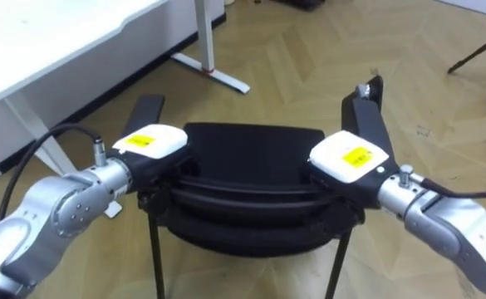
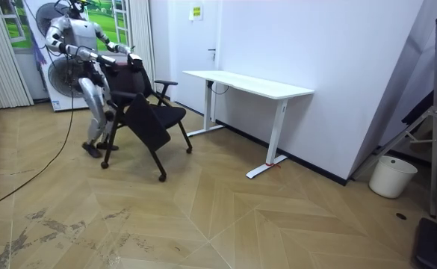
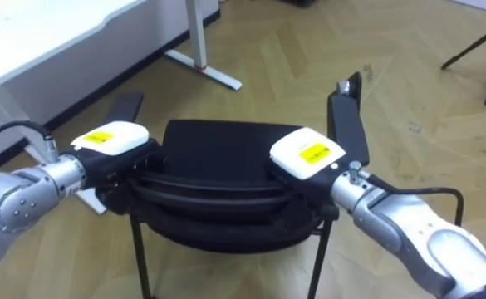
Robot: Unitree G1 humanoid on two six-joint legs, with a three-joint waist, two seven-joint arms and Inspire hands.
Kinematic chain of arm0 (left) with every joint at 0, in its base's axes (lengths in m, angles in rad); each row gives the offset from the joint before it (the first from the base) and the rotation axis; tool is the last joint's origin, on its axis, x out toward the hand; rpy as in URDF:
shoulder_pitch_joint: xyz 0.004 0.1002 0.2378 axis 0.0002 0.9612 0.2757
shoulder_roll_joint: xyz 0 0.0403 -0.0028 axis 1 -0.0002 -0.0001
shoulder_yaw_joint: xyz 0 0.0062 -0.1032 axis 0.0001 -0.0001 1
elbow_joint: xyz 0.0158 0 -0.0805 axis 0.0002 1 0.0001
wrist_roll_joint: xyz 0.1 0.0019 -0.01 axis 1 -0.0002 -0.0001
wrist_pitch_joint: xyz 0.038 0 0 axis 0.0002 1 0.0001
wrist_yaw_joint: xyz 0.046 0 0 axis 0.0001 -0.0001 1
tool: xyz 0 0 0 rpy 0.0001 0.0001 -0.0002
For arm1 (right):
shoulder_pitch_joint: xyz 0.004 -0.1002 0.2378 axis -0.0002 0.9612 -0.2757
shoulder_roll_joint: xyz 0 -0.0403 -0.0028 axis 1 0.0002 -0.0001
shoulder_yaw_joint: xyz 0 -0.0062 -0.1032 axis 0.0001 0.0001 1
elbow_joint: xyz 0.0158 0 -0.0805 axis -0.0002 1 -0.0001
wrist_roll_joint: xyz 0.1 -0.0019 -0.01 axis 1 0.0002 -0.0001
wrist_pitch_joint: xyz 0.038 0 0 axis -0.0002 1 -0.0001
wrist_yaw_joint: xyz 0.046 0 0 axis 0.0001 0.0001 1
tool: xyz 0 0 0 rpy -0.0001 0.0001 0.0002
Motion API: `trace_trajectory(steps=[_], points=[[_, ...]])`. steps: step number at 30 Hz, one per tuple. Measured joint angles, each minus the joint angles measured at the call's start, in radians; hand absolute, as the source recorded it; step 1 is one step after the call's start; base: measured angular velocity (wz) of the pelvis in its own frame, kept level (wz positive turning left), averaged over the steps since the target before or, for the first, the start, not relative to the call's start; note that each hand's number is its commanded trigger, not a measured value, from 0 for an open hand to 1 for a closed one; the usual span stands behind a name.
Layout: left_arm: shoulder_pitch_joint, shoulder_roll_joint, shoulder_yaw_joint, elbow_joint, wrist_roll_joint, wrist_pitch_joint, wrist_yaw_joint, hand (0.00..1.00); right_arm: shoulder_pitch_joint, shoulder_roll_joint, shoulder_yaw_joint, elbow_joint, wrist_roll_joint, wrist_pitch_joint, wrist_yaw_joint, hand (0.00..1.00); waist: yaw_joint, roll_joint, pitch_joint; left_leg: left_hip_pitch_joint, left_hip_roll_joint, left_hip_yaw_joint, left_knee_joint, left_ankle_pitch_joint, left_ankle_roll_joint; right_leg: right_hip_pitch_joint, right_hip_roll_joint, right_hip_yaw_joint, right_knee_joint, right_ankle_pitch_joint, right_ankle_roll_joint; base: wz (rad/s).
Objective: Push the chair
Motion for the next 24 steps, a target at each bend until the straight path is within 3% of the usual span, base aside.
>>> trace_trajectory(steps=[2, 3, 4, 6, 7, 10, 11, 13, 14, 15, 16, 17, 18, 19, 20, 21, 22, 23, 24], points=[[0.0, 0.005, -0.009, 0.0, 0.0, 0.004, 0.007, 1.0, 0.005, 0.002, 0.0, -0.005, -0.002, 0.001, 0.0, 1.0, -0.005, 0.006, -0.0018, 0.014, 0.0, -0.01, -0.002, -0.013, 0.001, -0.026, 0.027, -0.02, -0.15, 0.001, -0.011, 0.15], [0.0, 0.007, -0.009, 0.0, 0.0, 0.003, 0.01, 1.0, 0.009, 0.002, 0.0, -0.012, -0.004, 0.003, 0.0, 1.0, -0.015, 0.008, -0.0037, 0.025, -0.003, -0.016, -0.008, -0.02, 0.001, -0.039, 0.047, -0.018, -0.249, 0.015, -0.026, 0.14], [0.0, 0.009, -0.009, 0.0, 0.001, 0.003, 0.01, 1.0, 0.01, 0.002, 0.0, -0.014, -0.004, 0.002, 0.001, 1.0, -0.018, 0.011, -0.0082, 0.035, -0.004, -0.025, -0.012, -0.028, -0.001, -0.041, 0.073, -0.018, -0.339, 0.045, -0.037, 0.14], [0.0, 0.009, -0.009, 0.0, 0.001, 0.004, 0.009, 1.0, 0.014, 0.003, 0.002, -0.016, -0.002, 0.001, 0.002, 1.0, -0.03, 0.012, -0.0088, 0.062, -0.004, -0.041, -0.017, -0.042, -0.006, -0.018, 0.096, -0.016, -0.435, 0.099, -0.055, 0.19], [0.0, 0.008, -0.013, 0.0, 0.002, 0.006, 0.009, 1.0, 0.014, 0.003, 0.003, -0.016, -0.002, 0.0, 0.007, 1.0, -0.036, 0.012, -0.0105, 0.082, -0.004, -0.049, -0.026, -0.051, -0.011, 0.001, 0.114, -0.008, -0.46, 0.132, -0.071, 0.23], [0.0, 0.013, -0.013, -0.007, 0.008, 0.005, 0.009, 1.0, 0.012, 0.003, 0.003, -0.022, -0.007, 0.001, 0.016, 1.0, -0.04, 0.013, -0.016, 0.129, 0.002, -0.063, -0.066, -0.068, -0.034, 0.039, 0.143, 0.001, -0.478, 0.165, -0.112, 0.06], [0.0, 0.013, -0.013, -0.007, 0.012, 0.004, 0.008, 1.0, 0.012, 0.003, 0.003, -0.022, -0.007, 0.001, 0.019, 1.0, -0.04, 0.014, -0.0166, 0.139, 0.005, -0.067, -0.069, -0.074, -0.047, 0.048, 0.144, -0.005, -0.478, 0.171, -0.118, 0.0], [0.0, 0.008, -0.013, -0.006, 0.021, 0.005, 0.005, 1.0, 0.012, 0.008, 0.003, -0.022, -0.008, 0.003, 0.03, 1.0, -0.041, 0.019, -0.0176, 0.169, 0.027, -0.067, -0.068, -0.104, -0.112, 0.081, 0.15, -0.049, -0.465, 0.152, -0.125, -0.02], [0.002, 0.009, -0.014, -0.005, 0.022, 0.004, 0.005, 1.0, 0.015, 0.017, 0.005, -0.02, -0.008, 0.009, 0.039, 1.0, -0.033, 0.018, -0.018, 0.181, 0.049, -0.061, -0.029, -0.121, -0.213, 0.109, 0.159, -0.074, -0.464, 0.127, -0.138, -0.16], [0.003, 0.01, -0.015, -0.005, 0.03, 0.002, 0.007, 1.0, 0.019, 0.018, 0.007, -0.02, -0.008, 0.013, 0.039, 1.0, -0.014, 0.013, -0.0171, 0.16, 0.073, -0.045, 0.077, -0.107, -0.263, 0.132, 0.167, -0.085, -0.462, 0.105, -0.144, -0.19], [0.003, 0.01, -0.017, -0.005, 0.035, 0.001, 0.01, 1.0, 0.018, 0.019, 0.007, -0.019, -0.008, 0.013, 0.042, 1.0, -0.004, 0.01, -0.0171, 0.113, 0.096, -0.044, 0.212, -0.073, -0.29, 0.15, 0.164, -0.093, -0.445, 0.077, -0.152, -0.15], [0.003, 0.008, -0.017, -0.004, 0.036, 0.001, 0.011, 1.0, 0.017, 0.021, 0.008, -0.018, -0.008, 0.014, 0.044, 1.0, -0.002, 0.006, -0.0165, 0.09, 0.102, -0.043, 0.277, -0.042, -0.284, 0.161, 0.16, -0.101, -0.431, 0.059, -0.154, 0.0], [0.003, 0.008, -0.018, 0.005, 0.033, -0.002, 0.011, 1.0, 0.017, 0.031, 0.008, -0.008, -0.008, 0.014, 0.045, 1.0, 0.003, -0.009, -0.0103, 0.056, 0.11, -0.036, 0.389, 0.042, -0.259, 0.186, 0.154, -0.107, -0.41, 0.024, -0.157, -0.05], [0.003, 0.008, -0.018, 0.013, 0.034, -0.008, 0.011, 1.0, 0.018, 0.044, 0.008, 0.008, -0.011, 0.01, 0.04, 1.0, 0.015, -0.029, -0.0031, 0.023, 0.123, -0.017, 0.481, 0.156, -0.241, 0.222, 0.15, -0.104, -0.416, -0.005, -0.159, -0.06], [0.003, 0.008, -0.018, 0.017, 0.034, -0.011, 0.012, 1.0, 0.018, 0.051, 0.008, 0.019, -0.012, 0.007, 0.036, 1.0, 0.021, -0.038, -0.0036, 0.003, 0.131, -0.012, 0.523, 0.222, -0.236, 0.239, 0.151, -0.1, -0.425, -0.011, -0.16, -0.12], [0.002, 0.009, -0.018, 0.023, 0.036, -0.015, 0.015, 1.0, 0.018, 0.067, 0.008, 0.039, -0.015, 0.005, 0.026, 1.0, 0.038, -0.062, -0.0032, -0.041, 0.137, -0.01, 0.584, 0.374, -0.236, 0.271, 0.149, -0.088, -0.452, -0.021, -0.166, 0.0], [-0.002, 0.008, -0.017, 0.023, 0.039, -0.017, 0.023, 1.0, 0.014, 0.069, 0.008, 0.051, -0.015, 0.002, 0.013, 1.0, 0.045, -0.072, -0.0052, -0.111, 0.149, -0.031, 0.662, 0.419, -0.213, 0.29, 0.154, -0.091, -0.475, -0.029, -0.168, 0.08], [-0.008, 0.006, -0.018, 0.024, 0.039, -0.017, 0.029, 1.0, 0.01, 0.067, 0.008, 0.055, -0.011, 0.002, 0.007, 1.0, 0.04, -0.072, -0.0044, -0.15, 0.161, -0.037, 0.691, 0.395, -0.194, 0.297, 0.16, -0.092, -0.479, -0.033, -0.169, 0.1], [-0.02, -0.002, -0.02, 0.036, 0.04, -0.014, 0.033, 1.0, 0.005, 0.071, 0.008, 0.071, -0.011, 0.006, -0.011, 1.0, 0.042, -0.071, -0.0032, -0.218, 0.183, -0.046, 0.715, 0.333, -0.179, 0.317, 0.169, -0.093, -0.489, -0.042, -0.173, -0.08]])
